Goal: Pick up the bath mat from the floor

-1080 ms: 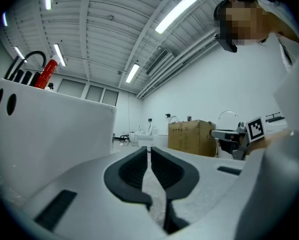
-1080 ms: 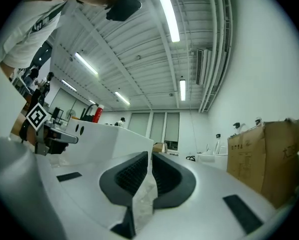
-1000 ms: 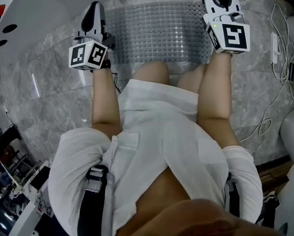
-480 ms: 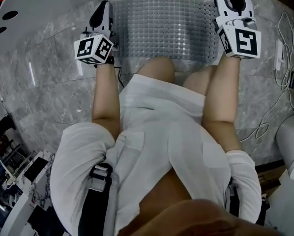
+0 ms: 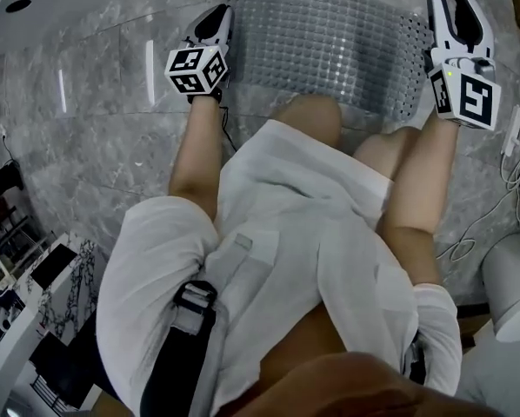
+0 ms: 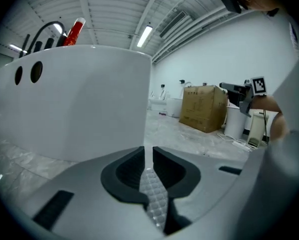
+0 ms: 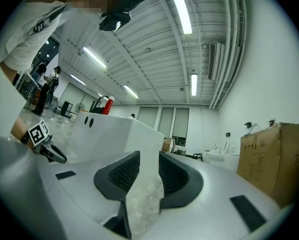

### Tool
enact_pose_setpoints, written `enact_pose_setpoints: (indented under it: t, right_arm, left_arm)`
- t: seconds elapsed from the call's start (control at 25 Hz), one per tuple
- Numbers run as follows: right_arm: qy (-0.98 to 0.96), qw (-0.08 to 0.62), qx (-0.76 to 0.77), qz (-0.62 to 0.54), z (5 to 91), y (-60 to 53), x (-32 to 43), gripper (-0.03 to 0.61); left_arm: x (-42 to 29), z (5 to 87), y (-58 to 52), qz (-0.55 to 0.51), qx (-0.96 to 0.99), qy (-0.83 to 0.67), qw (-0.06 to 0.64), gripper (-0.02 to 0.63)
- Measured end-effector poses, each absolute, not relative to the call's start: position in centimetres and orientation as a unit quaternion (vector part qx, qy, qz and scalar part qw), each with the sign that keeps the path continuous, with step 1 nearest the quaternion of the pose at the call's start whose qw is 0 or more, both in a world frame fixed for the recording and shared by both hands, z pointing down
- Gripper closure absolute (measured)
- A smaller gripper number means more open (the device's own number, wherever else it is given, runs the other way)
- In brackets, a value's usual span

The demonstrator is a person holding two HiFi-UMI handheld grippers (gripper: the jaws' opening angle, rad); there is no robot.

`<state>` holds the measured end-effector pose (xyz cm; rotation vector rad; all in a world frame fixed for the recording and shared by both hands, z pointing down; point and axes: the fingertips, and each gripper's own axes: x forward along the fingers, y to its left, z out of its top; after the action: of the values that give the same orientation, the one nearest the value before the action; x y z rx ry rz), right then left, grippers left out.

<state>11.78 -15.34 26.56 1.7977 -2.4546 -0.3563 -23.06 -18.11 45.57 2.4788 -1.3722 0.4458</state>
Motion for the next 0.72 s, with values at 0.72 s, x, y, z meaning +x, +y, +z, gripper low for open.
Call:
enact_pose_setpoints:
  t: [0.72]
  right_arm:
    - [-0.826,0.082,0.549,-0.102,29.1,-17.9,5.9,0.416]
  left_arm:
    - [-31.1,63.0,-18.8,0.343,0.767,-0.447,0.306,0.368]
